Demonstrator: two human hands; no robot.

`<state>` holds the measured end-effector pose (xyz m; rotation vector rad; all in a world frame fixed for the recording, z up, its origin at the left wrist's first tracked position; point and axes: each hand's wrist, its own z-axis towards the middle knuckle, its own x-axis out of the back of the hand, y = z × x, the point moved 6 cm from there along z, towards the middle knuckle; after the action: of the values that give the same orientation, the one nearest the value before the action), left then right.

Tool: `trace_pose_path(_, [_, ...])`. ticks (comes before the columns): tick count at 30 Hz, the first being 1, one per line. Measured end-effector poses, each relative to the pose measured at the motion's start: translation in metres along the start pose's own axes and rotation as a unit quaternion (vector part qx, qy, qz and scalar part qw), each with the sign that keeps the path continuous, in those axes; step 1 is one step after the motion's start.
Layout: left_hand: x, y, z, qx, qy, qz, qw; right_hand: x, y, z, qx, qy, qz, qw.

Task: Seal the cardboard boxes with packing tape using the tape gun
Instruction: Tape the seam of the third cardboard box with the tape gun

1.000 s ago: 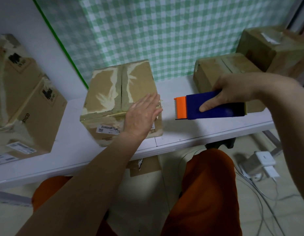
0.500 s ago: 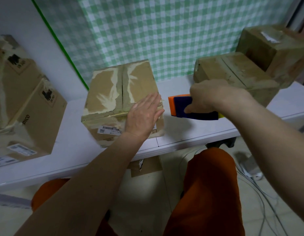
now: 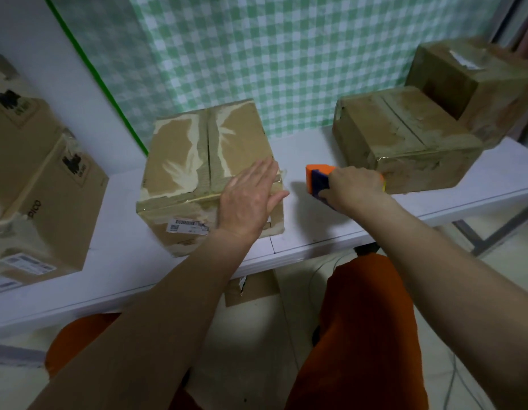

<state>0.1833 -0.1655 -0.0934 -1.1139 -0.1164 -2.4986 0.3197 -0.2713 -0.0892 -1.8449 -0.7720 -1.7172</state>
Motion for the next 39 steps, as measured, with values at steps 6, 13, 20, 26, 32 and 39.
trace_pose_path(6, [-0.002, 0.002, 0.002, 0.041, -0.023, -0.01, 0.999, -0.058, 0.001, 0.024, -0.027, -0.039, 0.062, 0.997])
trace_pose_path(13, [0.006, 0.001, 0.007, 0.06, -0.106, -0.054, 0.991, -0.037, -0.007, 0.014, -0.02, 0.182, 0.214, 0.96])
trace_pose_path(20, [0.004, -0.022, -0.006, 0.098, -0.228, 0.048, 0.967, -0.019, -0.09, -0.051, 0.056, 0.249, 0.587, 0.768])
trace_pose_path(26, [0.006, -0.019, -0.002, 0.099, -0.218, 0.019, 0.971, -0.014, -0.1, -0.013, -0.017, 0.153, 0.561, 0.813])
trace_pose_path(32, [0.01, -0.022, -0.002, 0.074, -0.238, -0.008, 0.968, -0.014, -0.095, 0.014, -0.035, 0.132, 0.634, 0.761])
trace_pose_path(39, [0.04, -0.087, -0.053, 0.18, -0.154, 0.062, 0.969, 0.006, -0.105, 0.003, 0.062, 0.261, 0.343, 0.9])
